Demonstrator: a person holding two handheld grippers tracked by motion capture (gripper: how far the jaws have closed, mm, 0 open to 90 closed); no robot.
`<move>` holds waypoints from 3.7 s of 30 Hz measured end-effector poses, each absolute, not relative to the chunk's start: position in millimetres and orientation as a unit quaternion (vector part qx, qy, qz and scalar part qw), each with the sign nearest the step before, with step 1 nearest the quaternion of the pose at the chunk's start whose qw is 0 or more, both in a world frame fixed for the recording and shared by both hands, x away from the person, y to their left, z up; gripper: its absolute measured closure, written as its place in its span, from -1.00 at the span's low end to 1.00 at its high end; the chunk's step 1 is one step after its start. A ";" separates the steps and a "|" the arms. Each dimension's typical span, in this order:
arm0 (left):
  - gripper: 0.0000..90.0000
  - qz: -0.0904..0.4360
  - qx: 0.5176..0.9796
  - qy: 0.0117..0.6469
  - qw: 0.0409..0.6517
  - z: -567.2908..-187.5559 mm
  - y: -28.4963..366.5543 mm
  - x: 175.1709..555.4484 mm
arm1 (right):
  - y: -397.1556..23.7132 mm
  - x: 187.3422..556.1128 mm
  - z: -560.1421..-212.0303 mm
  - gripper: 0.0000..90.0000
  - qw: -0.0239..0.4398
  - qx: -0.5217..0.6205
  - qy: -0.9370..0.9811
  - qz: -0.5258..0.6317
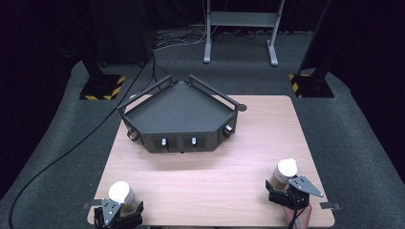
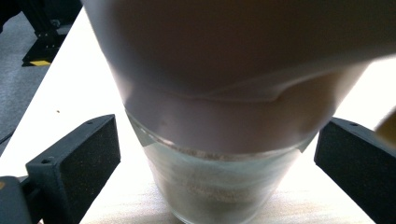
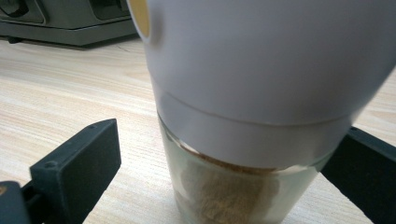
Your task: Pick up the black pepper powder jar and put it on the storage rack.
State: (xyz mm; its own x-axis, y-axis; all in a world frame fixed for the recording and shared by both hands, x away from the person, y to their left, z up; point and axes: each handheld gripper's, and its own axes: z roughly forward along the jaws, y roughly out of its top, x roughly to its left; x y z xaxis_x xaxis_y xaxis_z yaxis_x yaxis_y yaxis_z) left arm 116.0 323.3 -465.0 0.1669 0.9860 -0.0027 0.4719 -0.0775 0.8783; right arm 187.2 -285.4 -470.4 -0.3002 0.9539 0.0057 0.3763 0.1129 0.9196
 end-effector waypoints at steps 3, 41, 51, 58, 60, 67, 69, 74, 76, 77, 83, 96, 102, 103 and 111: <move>-0.99 0.326 0.659 0.554 0.390 -464.9 323.3 118.1 | -285.6 186.7 -470.8 -1.00 0.324 0.495 0.671 0.447; -0.32 0.357 0.610 0.544 0.452 -494.5 328.5 108.1 | -284.7 188.1 -469.7 -1.00 0.324 0.495 0.674 0.443; -0.32 0.356 0.616 0.538 0.451 -490.9 325.6 109.7 | -285.2 187.9 -469.9 -1.00 0.323 0.495 0.674 0.444; -0.32 0.354 0.625 0.529 0.453 -483.2 321.6 115.4 | -284.8 187.5 -469.9 -1.00 0.324 0.494 0.674 0.444; -0.32 0.354 0.624 0.529 0.453 -482.0 320.4 116.2 | -284.7 187.7 -469.8 -1.00 0.324 0.494 0.674 0.443; -0.32 0.355 0.627 0.516 0.462 -473.7 314.6 123.6 | -286.1 189.5 -469.0 -1.00 0.319 0.494 0.677 0.443; -0.32 0.353 0.629 0.513 0.465 -471.0 312.5 127.0 | -287.2 189.4 -469.4 -1.00 0.317 0.494 0.675 0.446; -0.32 0.347 0.636 0.502 0.472 -465.3 304.9 137.9 | -288.4 189.6 -469.4 -1.00 0.315 0.494 0.675 0.448; -0.32 0.346 0.640 0.498 0.472 -464.1 303.0 140.6 | -288.4 189.7 -469.4 -1.00 0.315 0.494 0.676 0.448; -0.32 0.346 0.640 0.498 0.472 -464.1 303.0 140.6 | -288.4 189.7 -469.4 -1.00 0.315 0.494 0.676 0.448; -0.32 0.340 0.650 0.488 0.473 -459.1 298.7 150.8 | -292.8 189.2 -471.0 -1.00 0.309 0.496 0.670 0.458; -0.32 0.334 0.663 0.469 0.478 -450.3 289.8 168.1 | -291.1 188.8 -470.7 -1.00 0.312 0.495 0.671 0.455; -0.32 0.333 0.666 0.461 0.483 -444.8 286.5 175.7 | -291.5 188.9 -470.9 -1.00 0.311 0.495 0.671 0.456; -0.32 0.334 0.667 0.459 0.483 -444.0 285.6 176.9 | -291.5 188.8 -470.9 -1.00 0.311 0.495 0.671 0.456; -0.32 0.332 0.676 0.445 0.484 -437.1 278.8 188.6 | -292.1 188.6 -471.1 -1.00 0.311 0.494 0.671 0.457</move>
